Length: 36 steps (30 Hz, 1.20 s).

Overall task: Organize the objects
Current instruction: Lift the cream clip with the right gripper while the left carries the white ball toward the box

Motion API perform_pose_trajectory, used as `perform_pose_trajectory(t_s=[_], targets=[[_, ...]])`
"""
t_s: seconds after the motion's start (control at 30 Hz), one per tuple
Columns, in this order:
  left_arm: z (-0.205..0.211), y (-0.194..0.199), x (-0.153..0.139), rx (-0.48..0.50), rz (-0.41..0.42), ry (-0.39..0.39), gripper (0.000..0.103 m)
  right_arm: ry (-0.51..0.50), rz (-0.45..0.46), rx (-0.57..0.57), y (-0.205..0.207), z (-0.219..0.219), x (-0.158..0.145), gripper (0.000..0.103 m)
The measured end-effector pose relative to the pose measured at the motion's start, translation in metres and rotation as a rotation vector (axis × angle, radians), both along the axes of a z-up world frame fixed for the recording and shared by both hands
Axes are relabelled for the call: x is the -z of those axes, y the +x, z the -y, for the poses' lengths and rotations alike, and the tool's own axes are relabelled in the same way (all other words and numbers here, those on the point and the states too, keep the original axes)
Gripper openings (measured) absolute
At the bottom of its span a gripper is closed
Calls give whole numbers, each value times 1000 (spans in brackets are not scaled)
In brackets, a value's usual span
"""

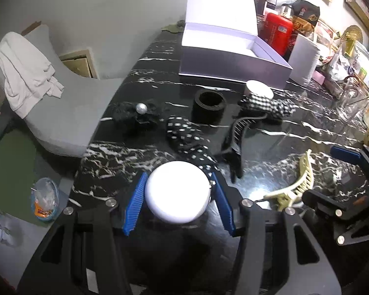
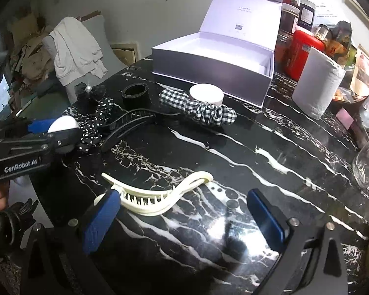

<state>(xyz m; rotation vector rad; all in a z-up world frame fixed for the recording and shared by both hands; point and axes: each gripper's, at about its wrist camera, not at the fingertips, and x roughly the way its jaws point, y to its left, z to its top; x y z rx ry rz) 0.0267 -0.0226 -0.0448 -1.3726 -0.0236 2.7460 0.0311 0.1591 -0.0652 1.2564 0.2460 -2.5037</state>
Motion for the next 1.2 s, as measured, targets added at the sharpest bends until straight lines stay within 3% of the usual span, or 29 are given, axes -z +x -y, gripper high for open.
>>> perform_pose_trajectory(t_s=[0.47, 0.67, 0.83, 1.13, 1.2], targets=[[4, 10, 5, 13, 27, 61, 52, -104, 127, -23, -16, 14, 17, 103], [0, 6, 5, 35, 25, 58, 52, -111, 96, -46, -19, 19, 12, 103], [-3, 4, 12, 42, 50, 41, 52, -76, 76, -143, -13, 27, 12, 102], [-6, 5, 16, 63, 41, 25, 52, -12, 30, -203, -4, 30, 19, 66], [-8, 5, 17, 77, 35, 16, 52, -21, 25, -210, -3, 29, 17, 42]])
